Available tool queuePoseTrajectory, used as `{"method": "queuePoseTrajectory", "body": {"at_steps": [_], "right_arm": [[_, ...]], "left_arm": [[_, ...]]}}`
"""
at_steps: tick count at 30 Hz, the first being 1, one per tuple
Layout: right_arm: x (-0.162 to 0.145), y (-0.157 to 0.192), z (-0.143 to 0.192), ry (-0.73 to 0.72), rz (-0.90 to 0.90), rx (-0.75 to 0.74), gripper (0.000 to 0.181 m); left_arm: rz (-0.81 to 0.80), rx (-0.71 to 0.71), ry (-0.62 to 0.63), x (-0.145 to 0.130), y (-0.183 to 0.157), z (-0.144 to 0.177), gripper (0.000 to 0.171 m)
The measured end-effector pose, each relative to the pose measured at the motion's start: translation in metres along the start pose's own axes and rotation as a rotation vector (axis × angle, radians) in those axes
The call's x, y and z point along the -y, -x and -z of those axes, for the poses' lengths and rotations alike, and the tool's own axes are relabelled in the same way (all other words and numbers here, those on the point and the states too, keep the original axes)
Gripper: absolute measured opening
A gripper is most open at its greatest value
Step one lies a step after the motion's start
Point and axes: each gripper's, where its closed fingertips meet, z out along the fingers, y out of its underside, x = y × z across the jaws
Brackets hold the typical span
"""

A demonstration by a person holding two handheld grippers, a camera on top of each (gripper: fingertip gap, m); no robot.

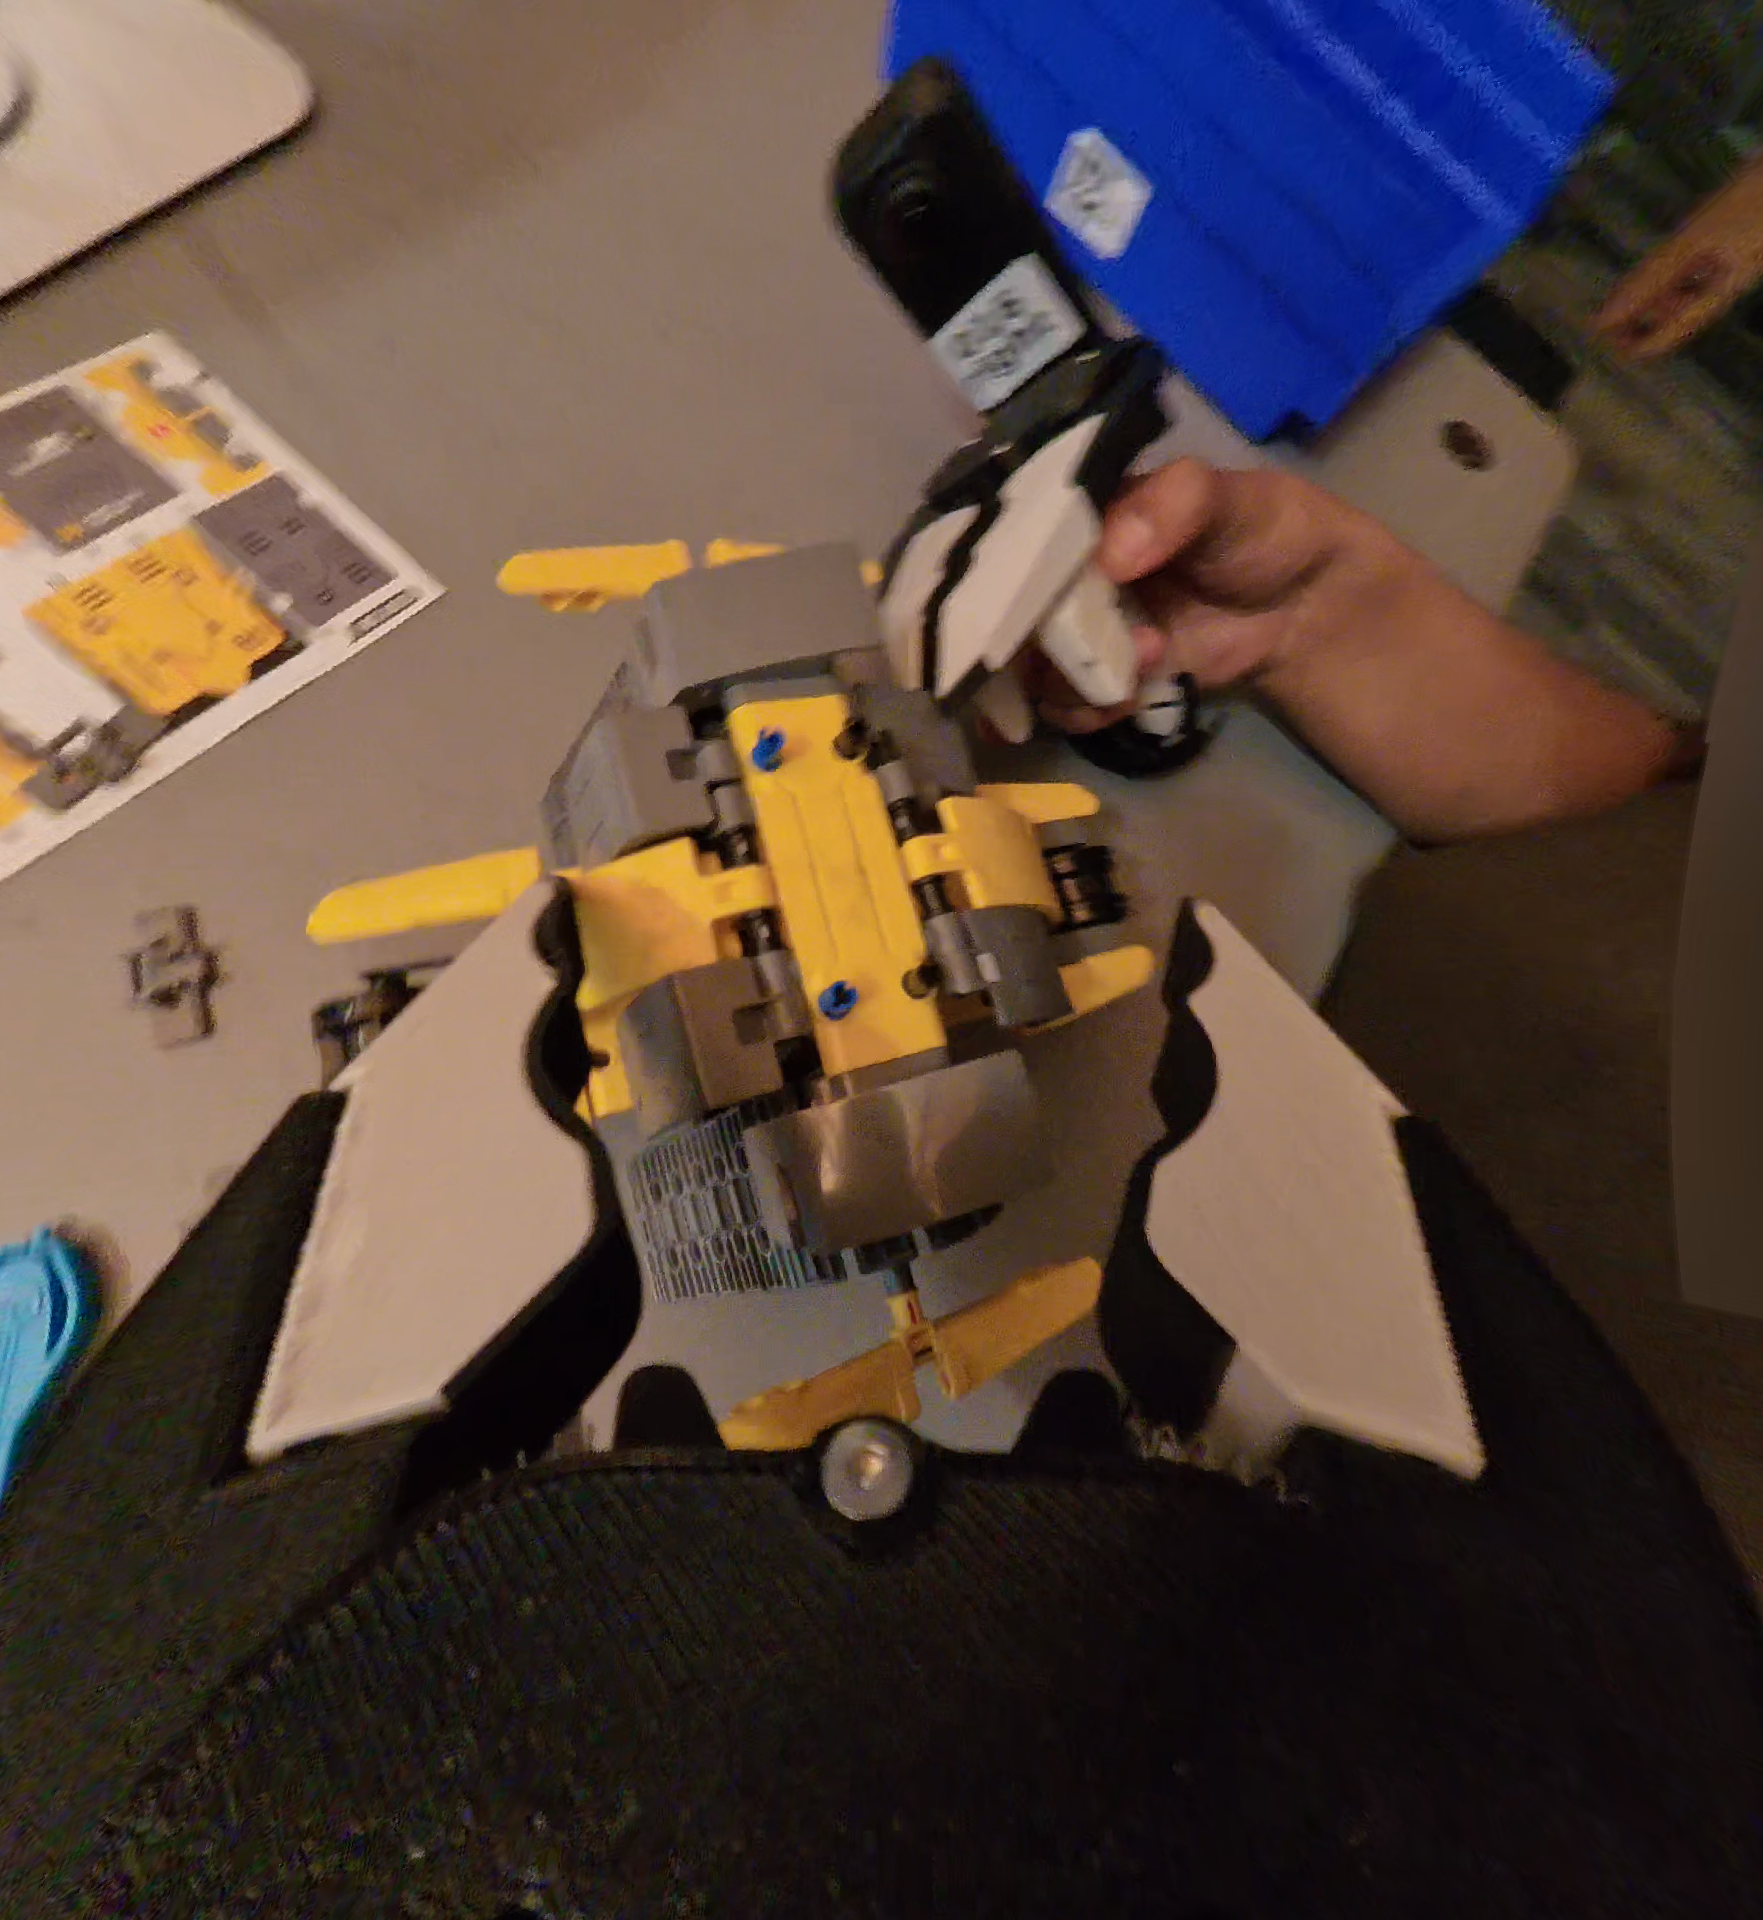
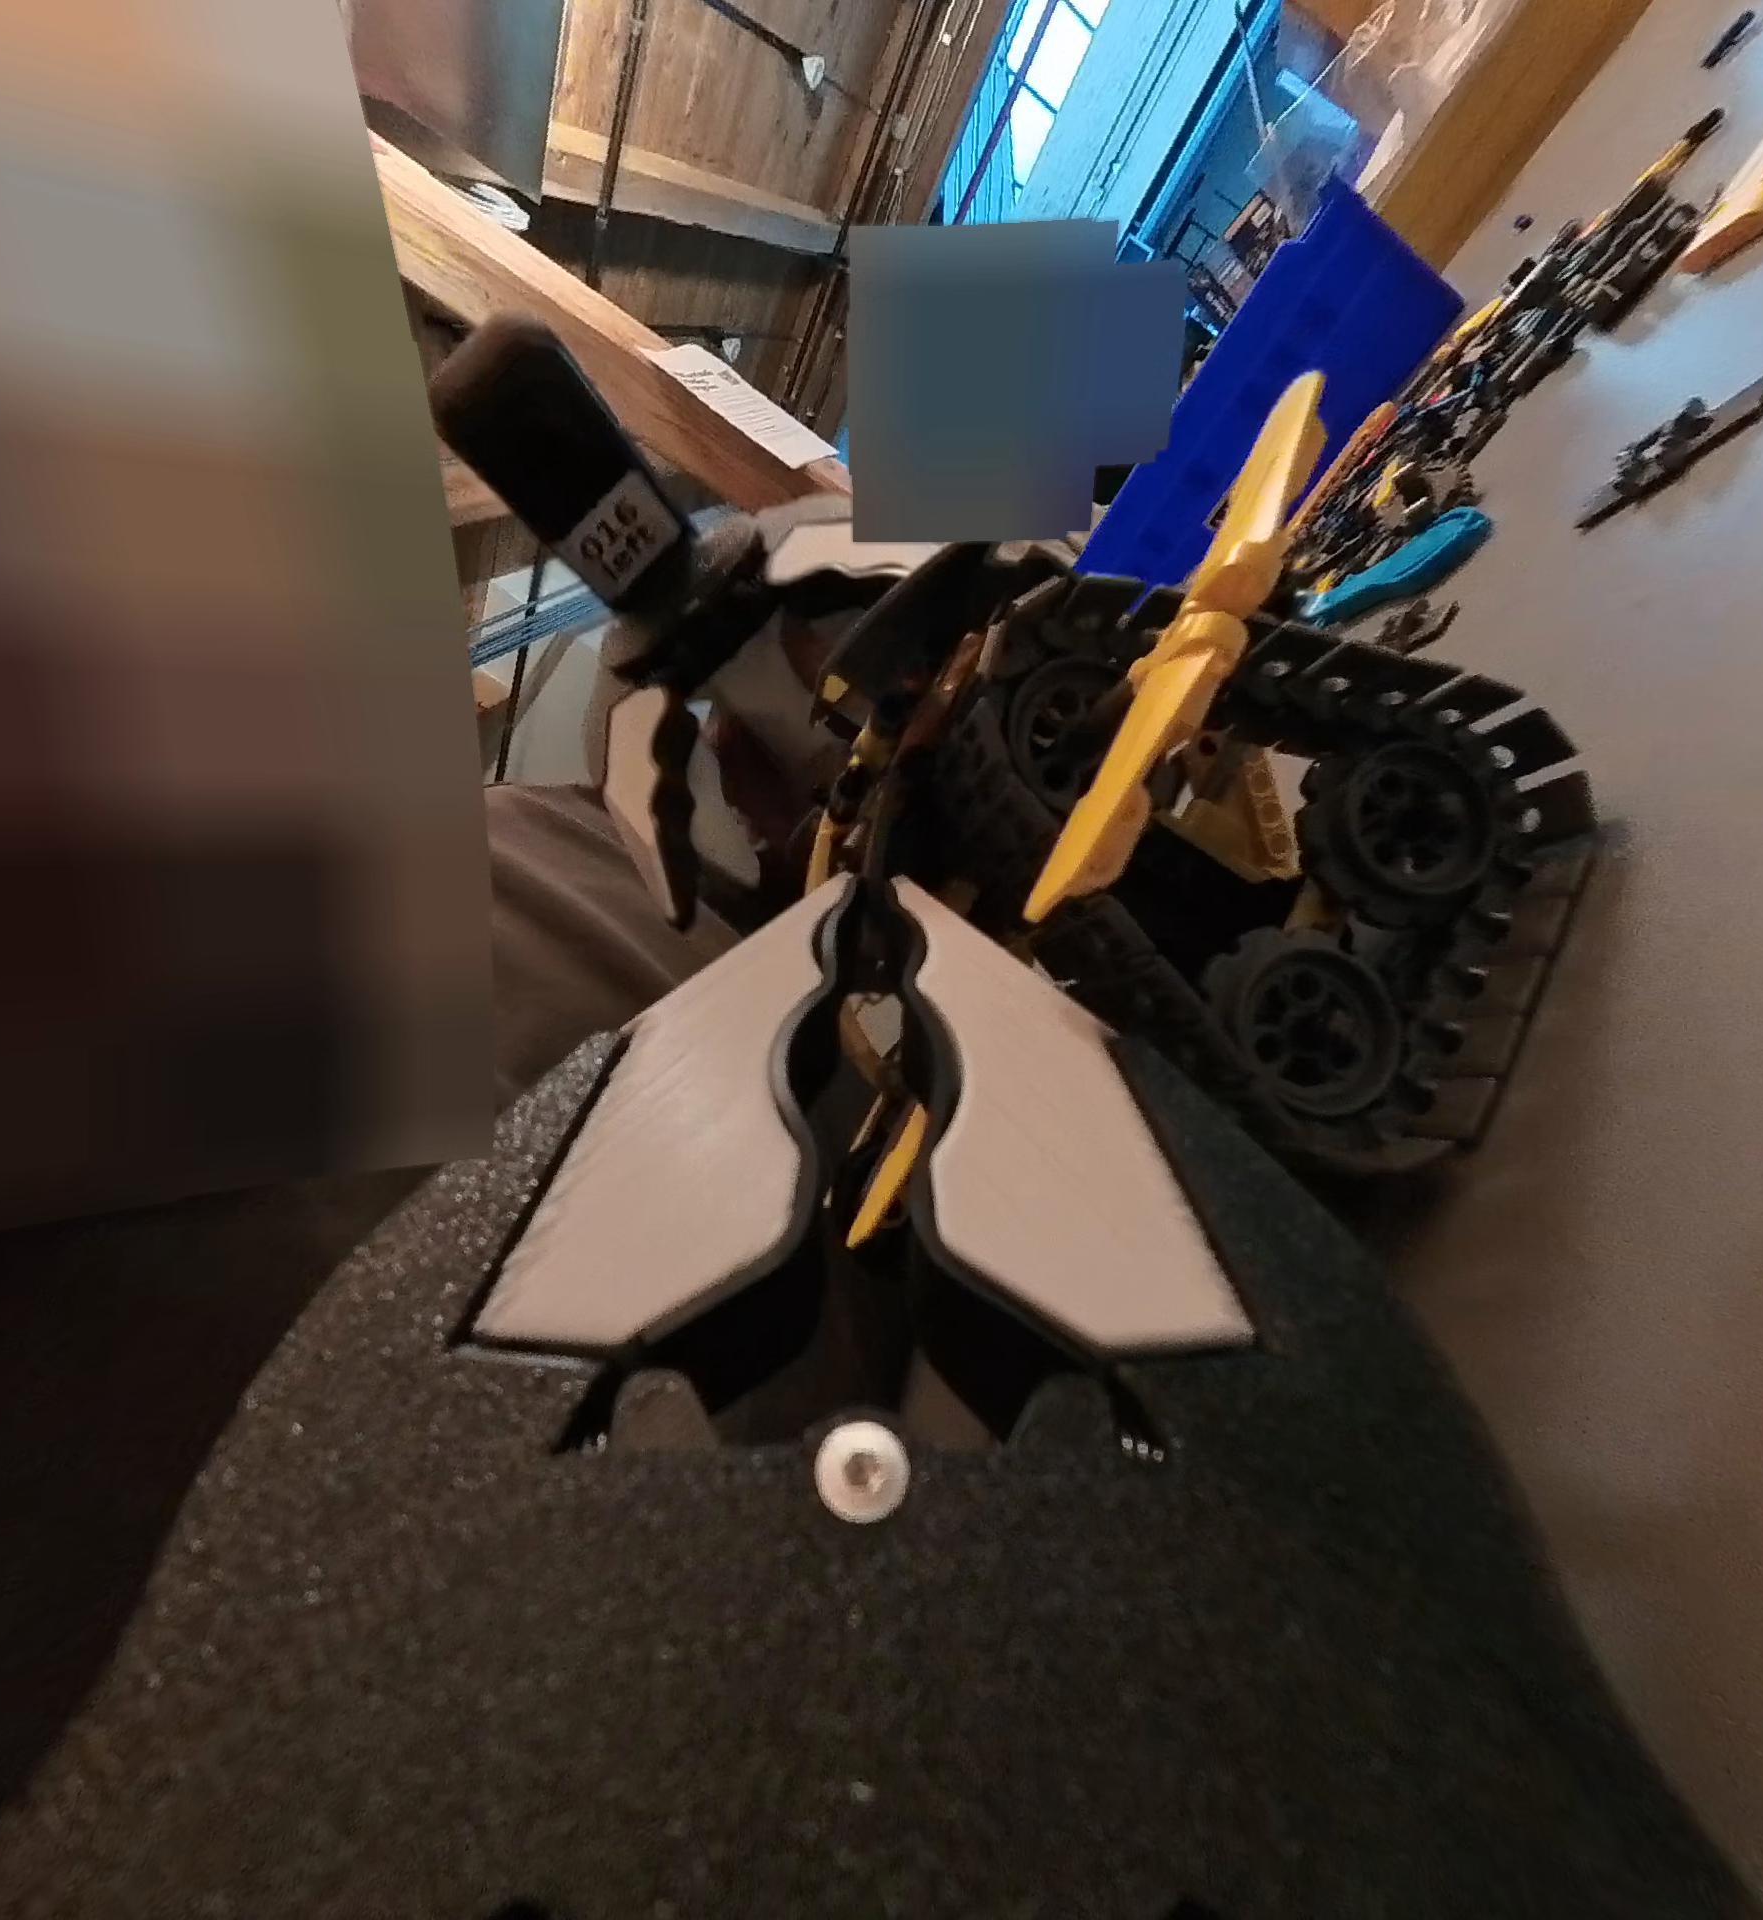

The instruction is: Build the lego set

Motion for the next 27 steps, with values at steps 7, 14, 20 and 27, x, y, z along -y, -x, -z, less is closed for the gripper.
{"method": "queuePoseTrajectory", "body": {"at_steps": [7,14,20,27], "right_arm": [[0.002,0.011,0.003,-0.032,0.018,0.054,0.001],[-0.005,0.012,-0.003,0.04,0.019,0.084,0.001],[0.0,0.01,-0.002,0.025,0.009,0.09,0.001],[-0.003,0.005,-0.004,0.054,-0.006,0.076,0.001]], "left_arm": [[-0.48,-0.296,0.001,0.043,-0.008,0.017,0.083],[-0.898,-0.575,0.303,0.026,-0.012,-0.017,0.076],[-1.021,-0.689,0.468,0.01,-0.014,-0.027,0.054],[-1.062,-0.677,0.611,0.003,-0.011,-0.023,0.05]]}}
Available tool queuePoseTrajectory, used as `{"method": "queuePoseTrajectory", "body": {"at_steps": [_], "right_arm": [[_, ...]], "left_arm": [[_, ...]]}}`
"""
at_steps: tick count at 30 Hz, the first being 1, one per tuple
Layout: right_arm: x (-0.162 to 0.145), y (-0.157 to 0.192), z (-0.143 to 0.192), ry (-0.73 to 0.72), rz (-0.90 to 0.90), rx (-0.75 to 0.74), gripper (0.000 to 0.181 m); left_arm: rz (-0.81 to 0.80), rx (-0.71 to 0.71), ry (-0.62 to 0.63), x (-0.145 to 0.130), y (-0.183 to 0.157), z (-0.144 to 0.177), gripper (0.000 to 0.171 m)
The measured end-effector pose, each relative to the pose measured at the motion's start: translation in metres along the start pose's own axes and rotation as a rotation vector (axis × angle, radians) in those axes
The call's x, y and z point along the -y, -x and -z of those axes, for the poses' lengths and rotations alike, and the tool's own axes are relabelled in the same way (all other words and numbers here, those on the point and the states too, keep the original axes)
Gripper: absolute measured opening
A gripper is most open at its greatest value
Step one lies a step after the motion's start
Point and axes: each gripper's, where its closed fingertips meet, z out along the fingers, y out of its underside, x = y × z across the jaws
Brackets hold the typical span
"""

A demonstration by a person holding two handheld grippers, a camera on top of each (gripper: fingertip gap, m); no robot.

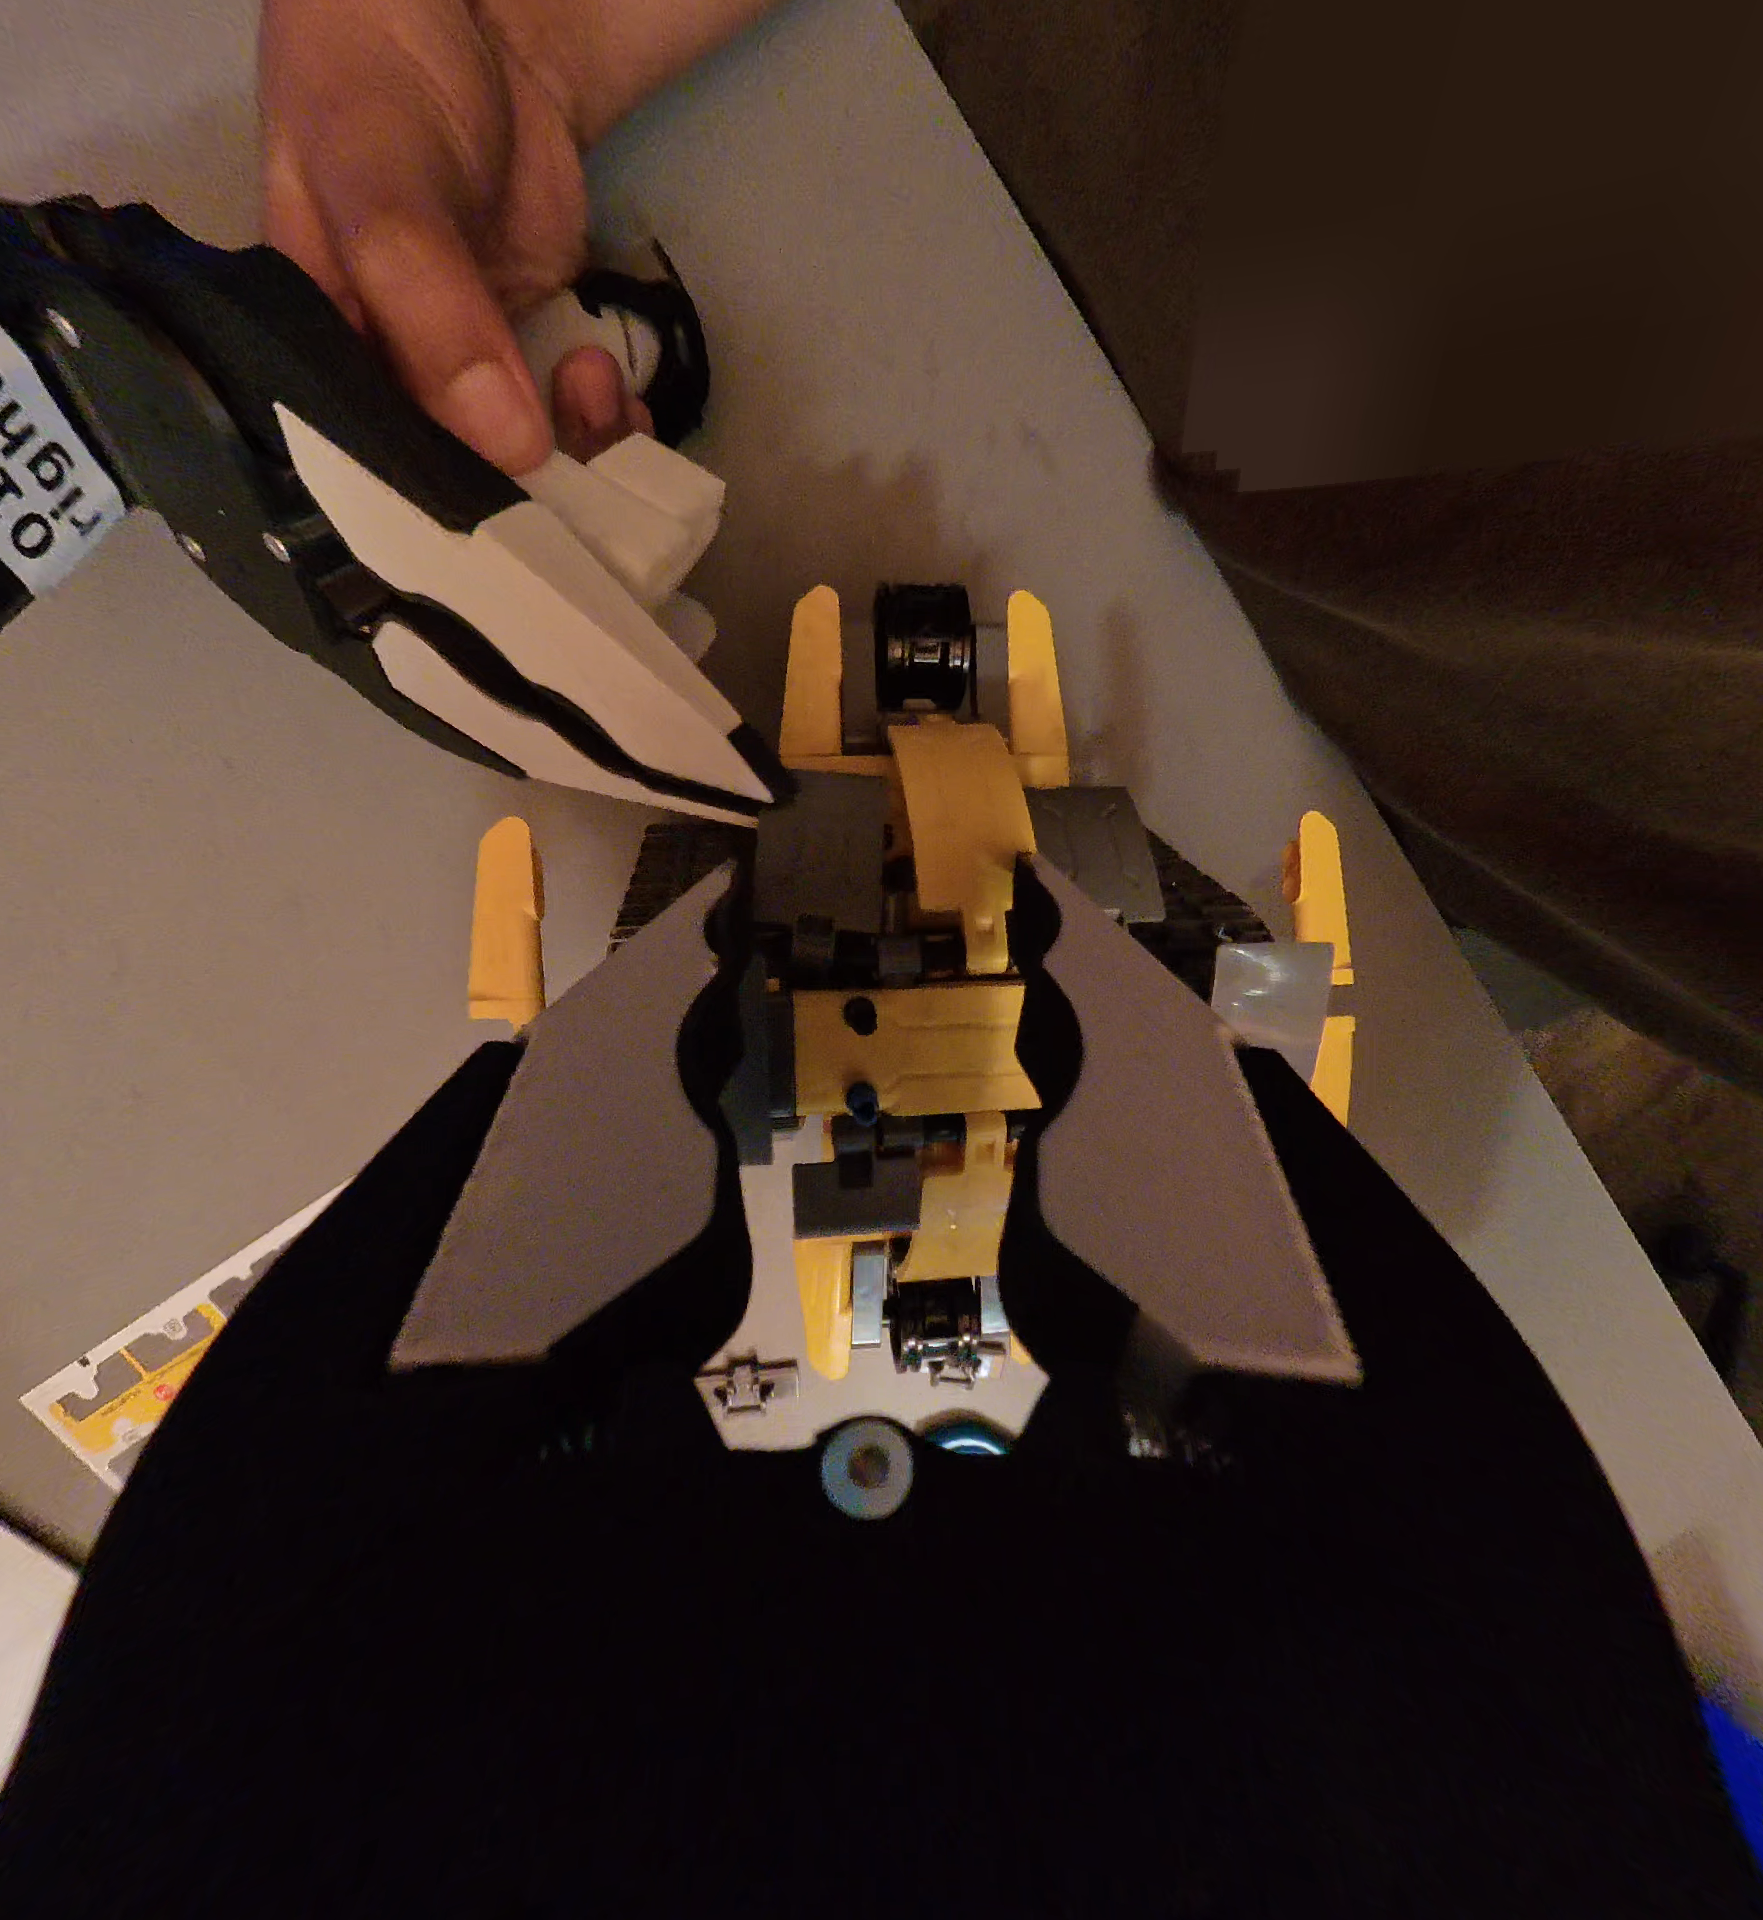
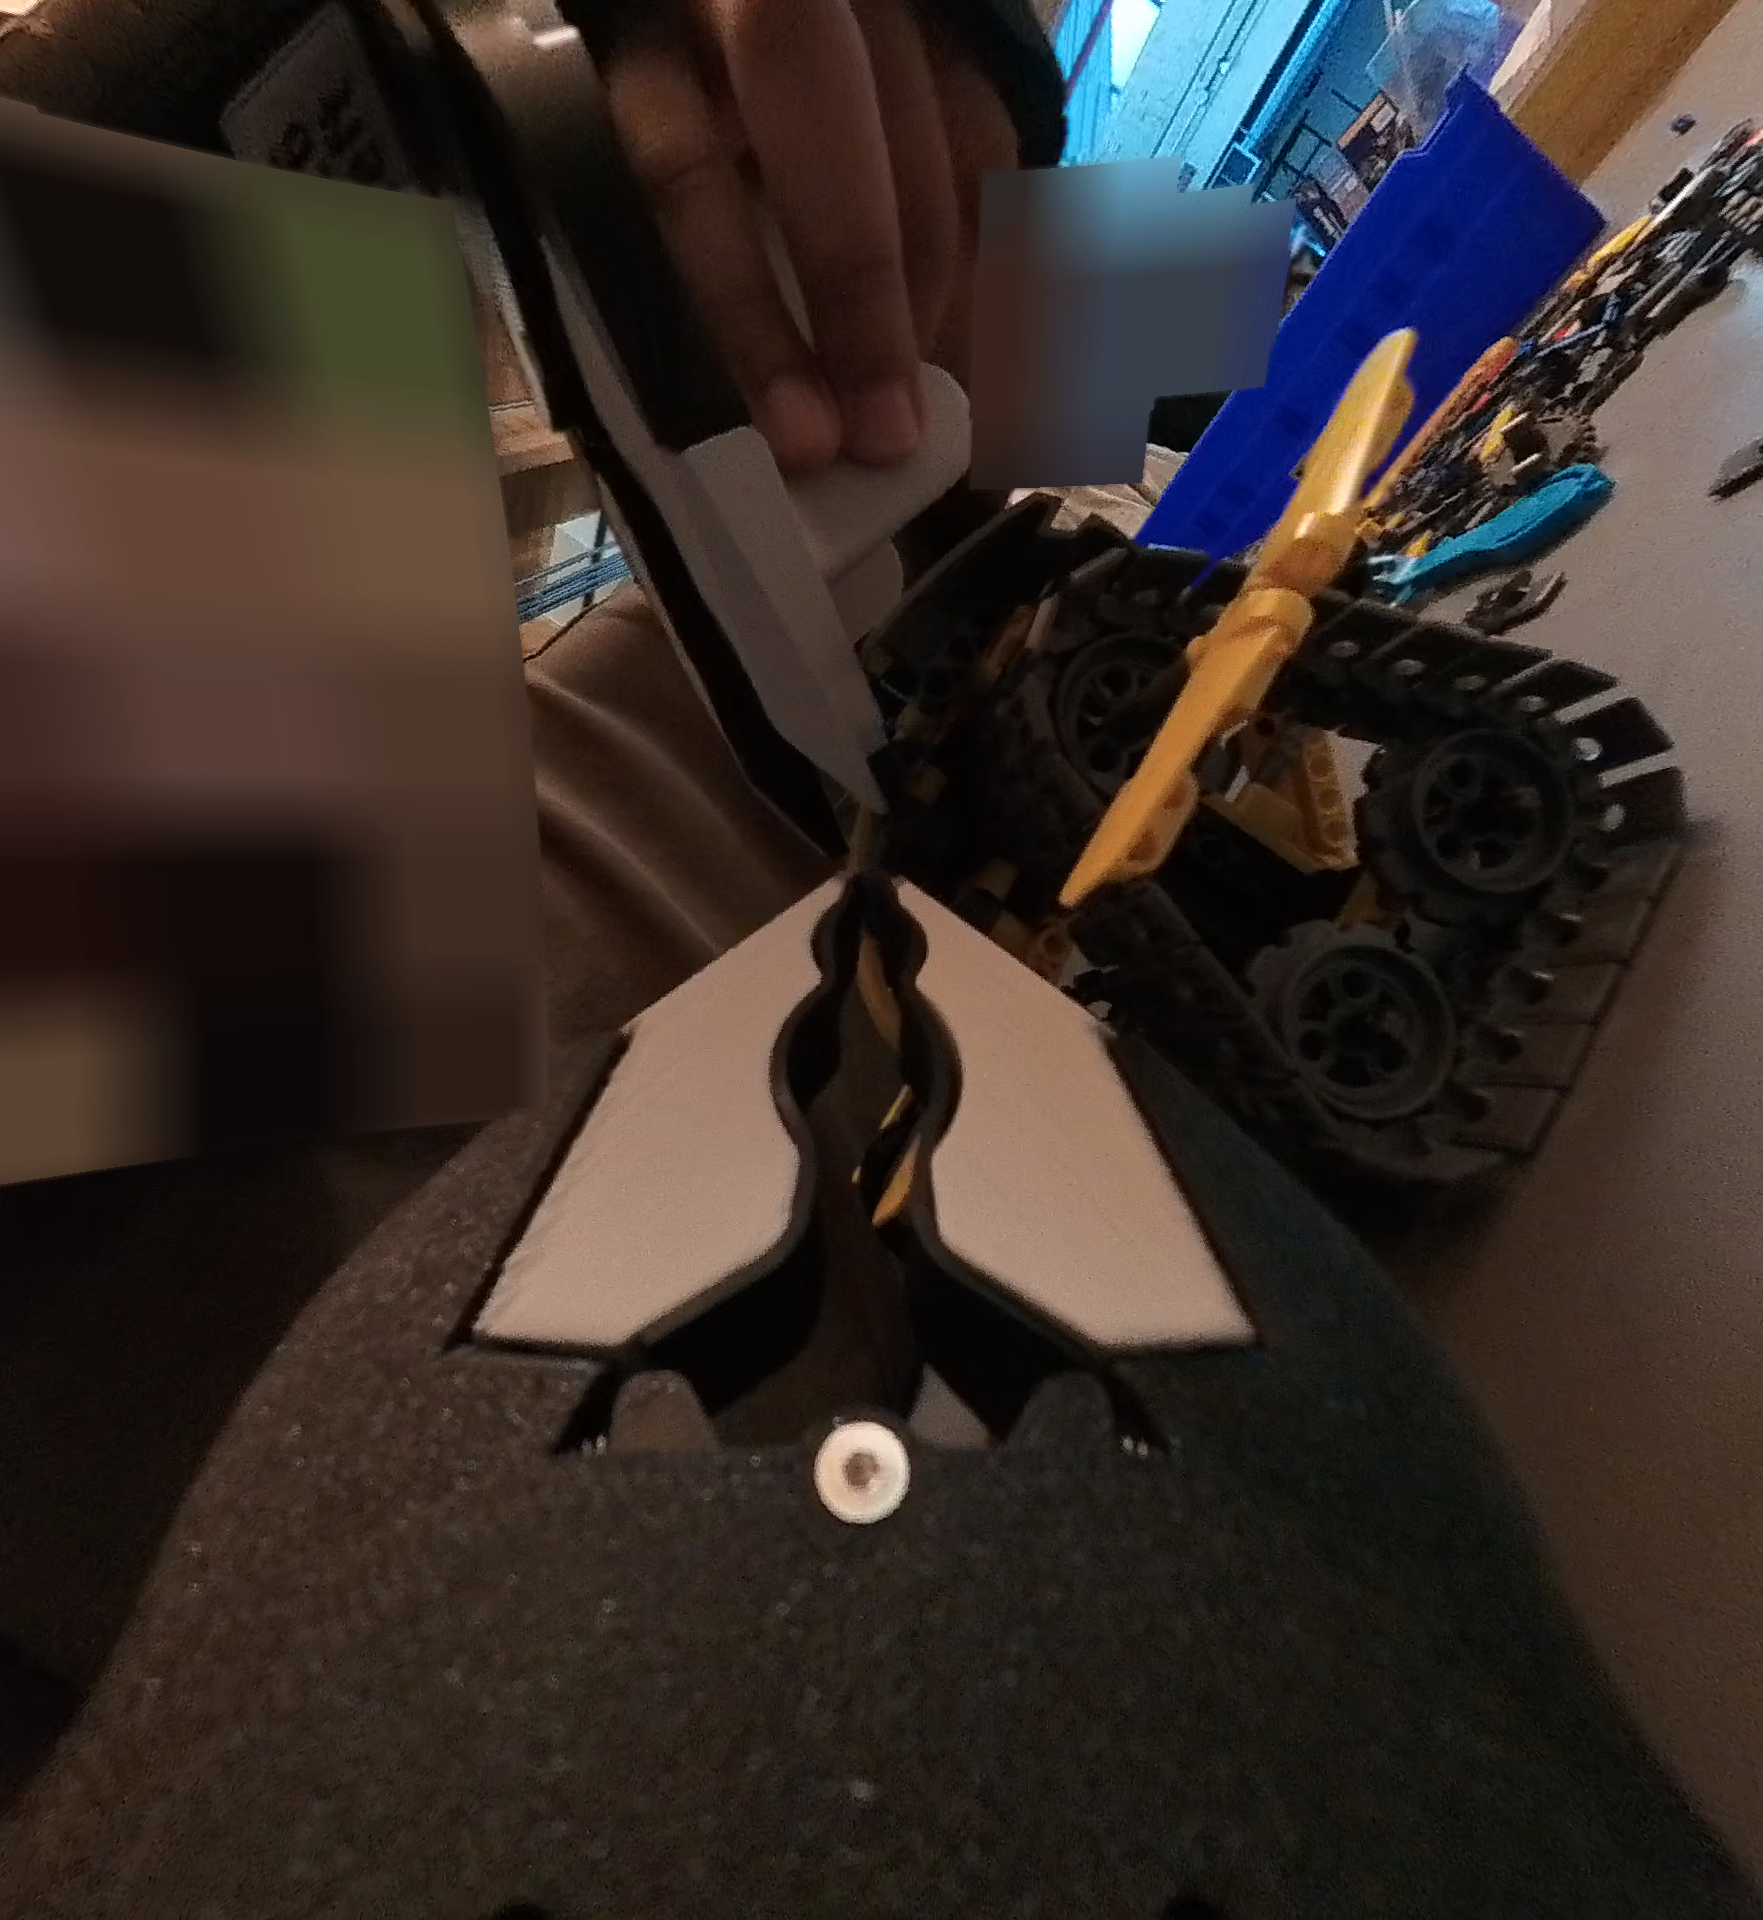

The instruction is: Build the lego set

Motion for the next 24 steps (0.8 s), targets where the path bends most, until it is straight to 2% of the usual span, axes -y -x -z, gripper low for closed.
{"method": "queuePoseTrajectory", "body": {"at_steps": [5,9,12,14,20,24], "right_arm": [[-0.002,0.0,-0.003,0.013,0.028,-0.022,0.001],[0.002,0.016,-0.001,-0.017,0.065,0.046,0.001],[0.004,0.019,-0.001,-0.027,0.074,0.058,0.0],[0.004,0.019,-0.001,-0.033,0.077,0.049,0.001],[0.012,0.013,0.003,-0.103,0.1,-0.025,0.002],[0.017,0.005,0.016,-0.18,0.104,-0.224,0.032]], "left_arm": [[0.026,-0.002,0.021,0.001,-0.001,-0.003,0.046],[0.062,0.022,0.009,0.004,0.001,-0.009,0.044],[0.056,0.049,0.016,0.006,0.003,-0.007,0.034],[0.065,0.08,0.015,0.006,0.008,-0.003,0.023],[0.121,0.119,0.003,0.002,0.014,0.001,0.023],[0.133,0.123,0.017,0.002,0.012,0.002,0.023]]}}
